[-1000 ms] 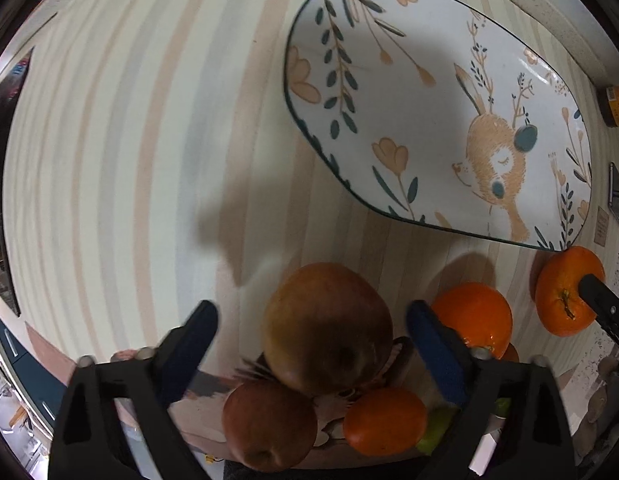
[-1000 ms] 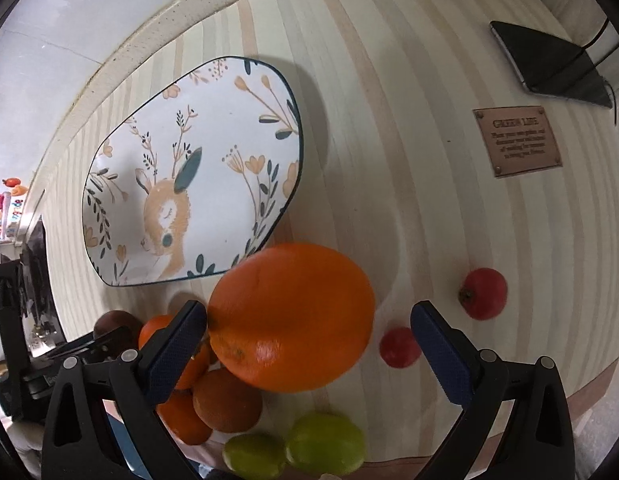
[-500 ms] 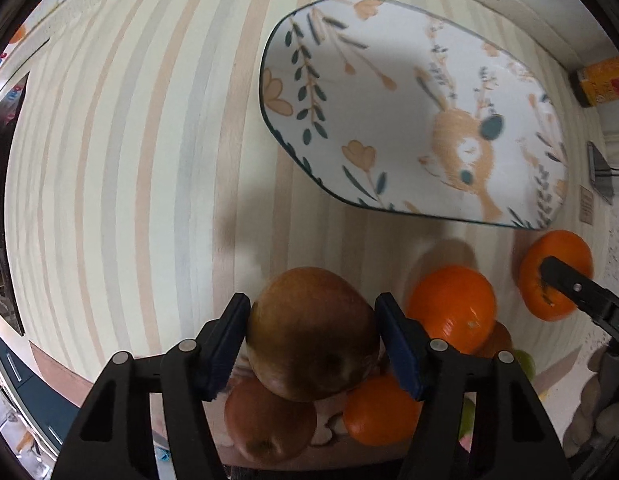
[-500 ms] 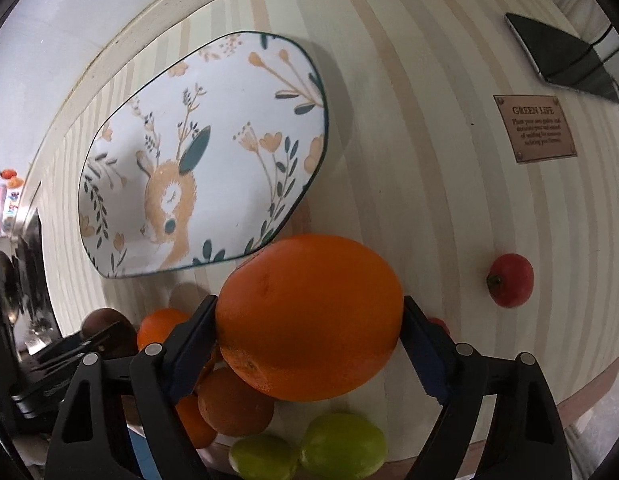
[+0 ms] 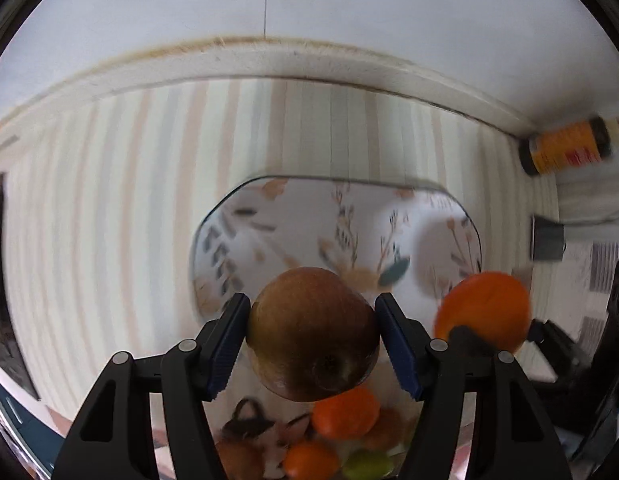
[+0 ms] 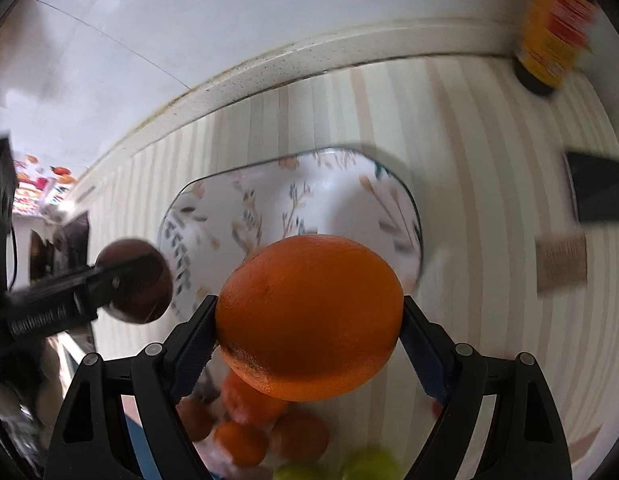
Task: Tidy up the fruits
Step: 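Carry the brown fruit with the left tool while the right tool carries the large orange onto the floral plate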
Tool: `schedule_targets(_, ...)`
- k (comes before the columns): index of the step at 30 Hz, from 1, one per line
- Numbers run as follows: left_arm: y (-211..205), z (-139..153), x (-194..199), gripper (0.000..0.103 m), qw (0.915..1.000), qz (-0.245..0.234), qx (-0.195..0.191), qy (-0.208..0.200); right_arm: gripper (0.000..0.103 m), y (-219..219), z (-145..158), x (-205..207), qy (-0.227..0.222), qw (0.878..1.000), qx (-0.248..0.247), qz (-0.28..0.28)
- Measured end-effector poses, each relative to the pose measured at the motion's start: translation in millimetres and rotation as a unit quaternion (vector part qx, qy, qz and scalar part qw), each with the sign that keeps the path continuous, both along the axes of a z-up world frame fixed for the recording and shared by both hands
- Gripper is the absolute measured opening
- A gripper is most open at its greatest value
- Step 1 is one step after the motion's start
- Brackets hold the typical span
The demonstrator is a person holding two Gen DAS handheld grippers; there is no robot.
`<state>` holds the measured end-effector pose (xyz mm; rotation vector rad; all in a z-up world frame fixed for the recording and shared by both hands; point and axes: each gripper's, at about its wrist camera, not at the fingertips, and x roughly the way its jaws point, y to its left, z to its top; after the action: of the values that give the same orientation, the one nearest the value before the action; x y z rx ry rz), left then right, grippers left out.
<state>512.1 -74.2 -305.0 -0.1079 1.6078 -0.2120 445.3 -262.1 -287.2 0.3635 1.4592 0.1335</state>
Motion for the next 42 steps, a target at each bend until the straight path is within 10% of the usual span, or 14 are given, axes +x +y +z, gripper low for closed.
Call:
schedule_targets(20, -26.5, -49.8, 39.3, 0.063, 0.9941, 0.004, -0.011, 0.108, 0.089, 17.5, -65.7, 83.9, 0.085, 0.993, -0.032, 0.069)
schedule_targets(25, -35.7, -47.9, 38.0, 0.063, 0.9955, -0.005, -0.002, 0.095, 0.099, 8.6, -62.0, 84.0, 0.088, 0.994, -0.024, 0.063)
schedule_targets(29, -37.0, -37.7, 39.3, 0.088, 0.9971, -0.003, 0.006, 0.076, 0.1, 10.2, -49.7, 83.2, 0.064, 0.995, -0.048, 0.057)
schedule_targets(42, -17.6, 34.2, -10.7, 0.088, 0.9964, -0.009, 0.077, -0.034, 0.1, -3.1, -4.2, 33.7, 0.045, 0.996, -0.068, 0.035)
